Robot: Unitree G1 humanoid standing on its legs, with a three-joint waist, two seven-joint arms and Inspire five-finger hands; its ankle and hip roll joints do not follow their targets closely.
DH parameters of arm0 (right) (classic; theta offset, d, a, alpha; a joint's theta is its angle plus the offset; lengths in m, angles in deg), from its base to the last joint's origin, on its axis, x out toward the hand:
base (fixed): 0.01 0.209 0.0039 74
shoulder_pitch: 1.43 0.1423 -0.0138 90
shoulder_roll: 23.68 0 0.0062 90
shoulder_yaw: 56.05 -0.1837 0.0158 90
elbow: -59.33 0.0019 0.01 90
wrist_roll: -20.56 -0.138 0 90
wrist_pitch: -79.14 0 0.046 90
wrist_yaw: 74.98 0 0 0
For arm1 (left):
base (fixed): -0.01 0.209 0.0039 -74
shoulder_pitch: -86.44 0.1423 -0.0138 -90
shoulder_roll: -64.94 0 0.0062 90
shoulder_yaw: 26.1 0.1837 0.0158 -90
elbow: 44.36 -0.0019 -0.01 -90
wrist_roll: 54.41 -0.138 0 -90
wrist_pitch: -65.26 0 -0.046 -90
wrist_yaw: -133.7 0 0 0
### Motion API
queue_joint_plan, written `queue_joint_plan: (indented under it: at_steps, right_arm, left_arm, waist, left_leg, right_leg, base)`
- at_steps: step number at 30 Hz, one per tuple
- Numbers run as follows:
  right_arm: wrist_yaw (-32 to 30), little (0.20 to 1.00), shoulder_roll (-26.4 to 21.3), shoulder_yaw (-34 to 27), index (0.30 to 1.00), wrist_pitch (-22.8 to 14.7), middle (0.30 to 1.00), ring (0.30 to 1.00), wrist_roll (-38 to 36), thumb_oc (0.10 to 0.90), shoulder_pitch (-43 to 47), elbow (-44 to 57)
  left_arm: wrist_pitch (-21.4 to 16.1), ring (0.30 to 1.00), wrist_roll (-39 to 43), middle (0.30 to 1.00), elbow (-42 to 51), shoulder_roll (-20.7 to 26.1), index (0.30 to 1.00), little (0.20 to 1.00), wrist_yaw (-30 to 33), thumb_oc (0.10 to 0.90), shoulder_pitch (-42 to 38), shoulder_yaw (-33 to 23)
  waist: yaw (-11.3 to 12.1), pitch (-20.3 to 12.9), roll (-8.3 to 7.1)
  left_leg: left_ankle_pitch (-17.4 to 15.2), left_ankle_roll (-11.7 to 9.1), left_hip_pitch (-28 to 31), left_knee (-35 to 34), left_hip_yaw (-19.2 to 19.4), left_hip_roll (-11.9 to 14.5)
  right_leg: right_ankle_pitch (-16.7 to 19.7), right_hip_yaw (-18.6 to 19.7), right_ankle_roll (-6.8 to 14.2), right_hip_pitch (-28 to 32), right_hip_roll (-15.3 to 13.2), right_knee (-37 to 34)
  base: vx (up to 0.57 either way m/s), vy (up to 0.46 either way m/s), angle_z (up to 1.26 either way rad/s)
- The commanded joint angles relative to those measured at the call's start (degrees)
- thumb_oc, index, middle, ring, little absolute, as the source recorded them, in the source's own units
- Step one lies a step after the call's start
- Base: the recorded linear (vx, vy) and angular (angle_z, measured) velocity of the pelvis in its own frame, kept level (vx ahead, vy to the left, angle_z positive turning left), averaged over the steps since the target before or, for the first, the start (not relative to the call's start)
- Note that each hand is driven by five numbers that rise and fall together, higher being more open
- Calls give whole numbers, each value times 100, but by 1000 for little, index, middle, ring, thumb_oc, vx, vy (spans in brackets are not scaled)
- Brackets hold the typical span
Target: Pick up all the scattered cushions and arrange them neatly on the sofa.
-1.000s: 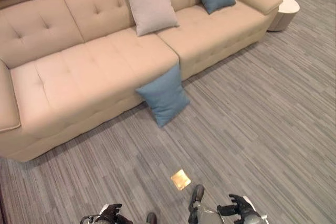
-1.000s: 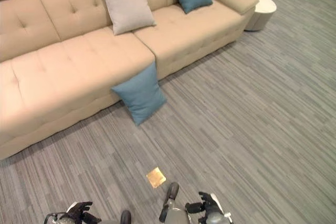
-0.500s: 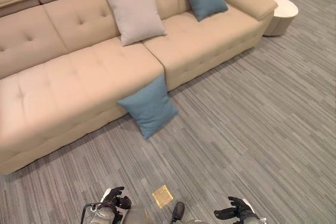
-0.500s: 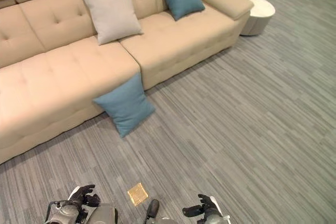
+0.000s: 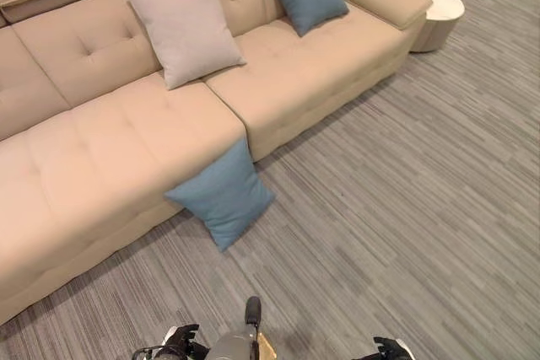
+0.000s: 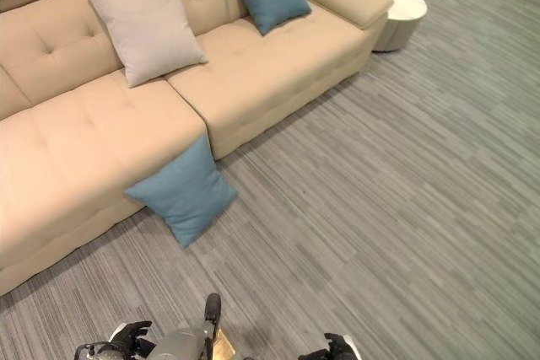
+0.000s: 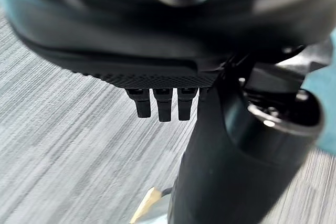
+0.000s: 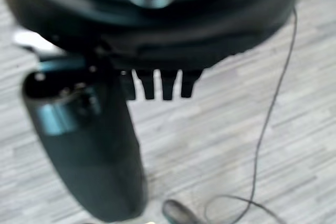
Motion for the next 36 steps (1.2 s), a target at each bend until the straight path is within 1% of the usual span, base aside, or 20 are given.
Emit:
queue_joint_plan:
  at_steps: [1,2,4,7,8,10,11,12,17,18,19,20,21,23,24,27,30,31,33,36]
  right_arm:
    - [-16,900,-327,-64,900,-67,900,900,79,800,-89,475]
    - [4,900,-333,-74,900,-62,900,900,69,800,-71,500]
    - [12,900,-329,-83,900,-66,900,900,60,800,-59,534]
    - [10,900,-366,-44,900,-65,900,900,17,800,-26,596]
    - [10,900,-367,-42,900,-64,900,900,16,800,-26,597]
    - [7,900,-372,-25,900,-50,900,900,-12,800,22,596]
    - [17,900,-363,-9,900,-39,900,900,-26,800,62,606]
    - [19,900,-363,-7,900,-38,900,900,-34,800,78,605]
    - [52,900,-328,-14,900,-66,900,900,-67,800,-2,556]
    - [54,900,-321,-65,900,-98,900,900,-113,800,-21,533]
    - [54,900,-322,-65,900,-99,900,900,-113,800,-20,532]
    - [26,900,-343,-59,900,-129,900,900,-151,800,21,552]
    - [4,900,-387,-72,900,-142,900,900,-189,800,74,563]
    - [-5,900,-436,-102,900,-144,900,900,-267,800,90,567]
    - [-21,900,-442,-96,900,-147,900,900,-319,800,62,569]
    - [-9,900,-445,-135,900,-163,900,900,-378,800,3,572]
    - [-20,900,-443,-205,900,-164,900,900,-427,800,-55,583]
    - [-42,900,-420,-220,900,-172,900,900,-441,800,-79,613]
    - [-46,900,-407,-210,900,-176,900,900,-442,800,-71,637]
    - [-32,900,-353,-178,900,-166,900,900,-382,800,-105,640]
  left_arm:
    - [-67,900,43,900,100,28,900,900,-5,800,-20,65]
    - [-70,900,71,900,125,43,900,900,4,800,-45,80]
    - [-79,900,118,900,151,69,900,900,43,800,-76,107]
    - [-125,900,135,900,172,36,900,900,51,800,-143,168]
    - [-126,900,135,900,172,35,900,900,51,800,-142,167]
    - [-160,900,108,900,121,8,900,900,61,800,-178,167]
    - [-179,900,82,900,45,-19,900,900,92,800,-195,148]
    - [-198,900,85,900,11,-25,900,900,95,800,-207,149]
    - [-214,900,62,900,-108,-90,900,900,97,800,-155,129]
    - [-219,900,104,900,-97,-119,900,900,36,800,-143,117]
    - [-218,900,104,900,-96,-120,900,900,36,800,-143,117]
    - [-227,900,154,900,-49,-138,900,900,13,800,-187,149]
    - [-238,900,199,900,24,-135,900,900,0,800,-253,186]
    - [-261,900,255,900,158,-121,900,900,-12,800,-293,228]
    - [-268,900,309,900,242,-142,900,900,-13,800,-316,272]
    - [-277,900,305,900,269,-142,900,900,-15,800,-320,290]
    - [-272,900,261,900,312,-150,900,900,-34,800,-270,293]
    - [-293,900,254,900,355,-134,900,900,-53,800,-217,251]
    - [-298,900,253,900,380,-123,900,900,-65,800,-187,234]
    - [-267,900,281,900,350,-95,900,900,-100,800,-52,83]
  waist:
    - [66,-104,-15]
    - [21,-78,62]
    - [-110,4,225]
    - [-285,92,305]
    - [-293,105,311]
    - [-411,139,277]
    - [-536,116,253]
    - [-575,114,253]
    - [-627,-30,201]
    - [-630,-39,214]
    - [-639,-37,218]
    - [-644,57,209]
    - [-618,188,178]
    - [-575,299,136]
    - [-552,306,110]
    - [-569,269,113]
    - [-572,207,214]
    - [-552,164,268]
    - [-531,155,270]
    - [-379,103,283]
  left_leg:
    - [-1247,72,-206,651,-182,-71]
    - [-1273,113,-131,642,-268,-38]
    - [-1337,151,121,582,-500,26]
    - [-1469,52,471,476,-830,17]
    - [-1477,49,489,477,-839,22]
    - [-1584,-34,715,362,-1048,-9]
    - [-1651,-98,913,238,-1278,-39]
    - [-1691,-119,994,199,-1374,-32]
    - [-1984,-302,1225,364,-1629,116]
    - [-1867,-537,1049,877,-1498,315]
    - [-1879,-539,1039,898,-1507,317]
    - [-1622,-635,624,1547,-1313,415]
    - [-1380,-634,155,2177,-1174,454]
    - [-1311,-581,-219,2619,-816,583]
    - [-1367,-549,-431,2342,-454,679]
    - [-1422,-534,-524,1899,-227,635]
    - [-1094,-527,-716,1212,255,529]
    - [-874,-641,-936,924,593,448]
    - [-831,-662,-993,785,803,436]
    - [-613,-506,-810,377,1060,463]
  right_leg:
    - [924,62,422,-850,-286,1527]
    - [1118,60,476,-1096,-281,1948]
    - [1015,24,365,-1596,-332,2416]
    - [597,-70,10,-1979,-522,1253]
    - [592,-80,8,-1952,-517,1243]
    - [805,213,37,-2119,-516,127]
    - [1068,742,128,-2340,-423,-391]
    - [1155,939,159,-2413,-368,-455]
    - [1240,929,56,-2162,-380,-530]
    - [1120,737,-39,-1953,-384,-555]
    - [1120,726,-40,-1948,-383,-558]
    - [1061,617,-126,-1821,-428,-592]
    - [1028,531,-221,-1708,-446,-610]
    - [906,352,-355,-1492,-426,-707]
    - [732,83,-399,-1295,-418,-771]
    - [607,-95,-411,-1178,-376,-832]
    - [467,-294,-414,-943,-188,-972]
    - [303,-327,-399,-700,-9,-1092]
    - [249,-340,-393,-599,43,-1136]
    - [187,-327,-412,-380,212,-1139]
  base:
    - [187,99,-29]
    - [193,72,13]
    - [255,20,48]
    - [305,-87,63]
    - [290,-156,62]
    - [337,-202,43]
    - [419,-260,47]
    - [321,-197,52]
    - [290,-262,78]
    - [136,-197,73]
    - [122,-266,75]
    - [-36,-158,78]
    - [-26,-257,86]
    - [73,-273,53]
    - [132,-207,28]
    - [176,-140,70]
    - [254,-85,85]
    - [231,-46,59]
    - [226,-19,37]
    - [297,45,1]
